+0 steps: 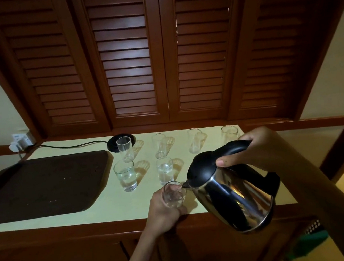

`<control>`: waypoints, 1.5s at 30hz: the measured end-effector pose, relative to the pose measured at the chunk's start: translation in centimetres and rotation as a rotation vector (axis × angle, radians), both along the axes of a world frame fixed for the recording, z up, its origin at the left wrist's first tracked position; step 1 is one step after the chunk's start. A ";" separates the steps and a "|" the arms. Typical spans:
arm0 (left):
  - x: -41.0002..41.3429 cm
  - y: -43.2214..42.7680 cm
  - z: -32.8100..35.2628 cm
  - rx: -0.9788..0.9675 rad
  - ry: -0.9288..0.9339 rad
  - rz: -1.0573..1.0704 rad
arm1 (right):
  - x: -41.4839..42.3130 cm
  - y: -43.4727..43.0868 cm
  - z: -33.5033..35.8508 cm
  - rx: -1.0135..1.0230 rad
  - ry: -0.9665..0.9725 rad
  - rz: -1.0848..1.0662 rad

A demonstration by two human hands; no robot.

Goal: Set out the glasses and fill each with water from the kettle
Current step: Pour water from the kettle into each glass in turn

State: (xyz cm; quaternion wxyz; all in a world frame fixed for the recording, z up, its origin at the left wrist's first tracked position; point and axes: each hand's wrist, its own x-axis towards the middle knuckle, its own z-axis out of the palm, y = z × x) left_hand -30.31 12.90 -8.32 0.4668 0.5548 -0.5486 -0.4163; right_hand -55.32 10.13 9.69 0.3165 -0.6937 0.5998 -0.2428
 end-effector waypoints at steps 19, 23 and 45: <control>-18.8 -7.5 -2.2 0.011 -0.012 -0.052 | -20.5 -4.0 -0.5 -0.206 -0.090 -0.269; -22.1 -10.3 -2.9 0.001 -0.001 0.060 | -23.4 -5.7 -0.8 -0.223 -0.121 -0.255; -20.9 -11.3 -2.3 0.089 -0.053 0.038 | -25.4 -9.4 -3.2 -0.063 -0.140 -0.222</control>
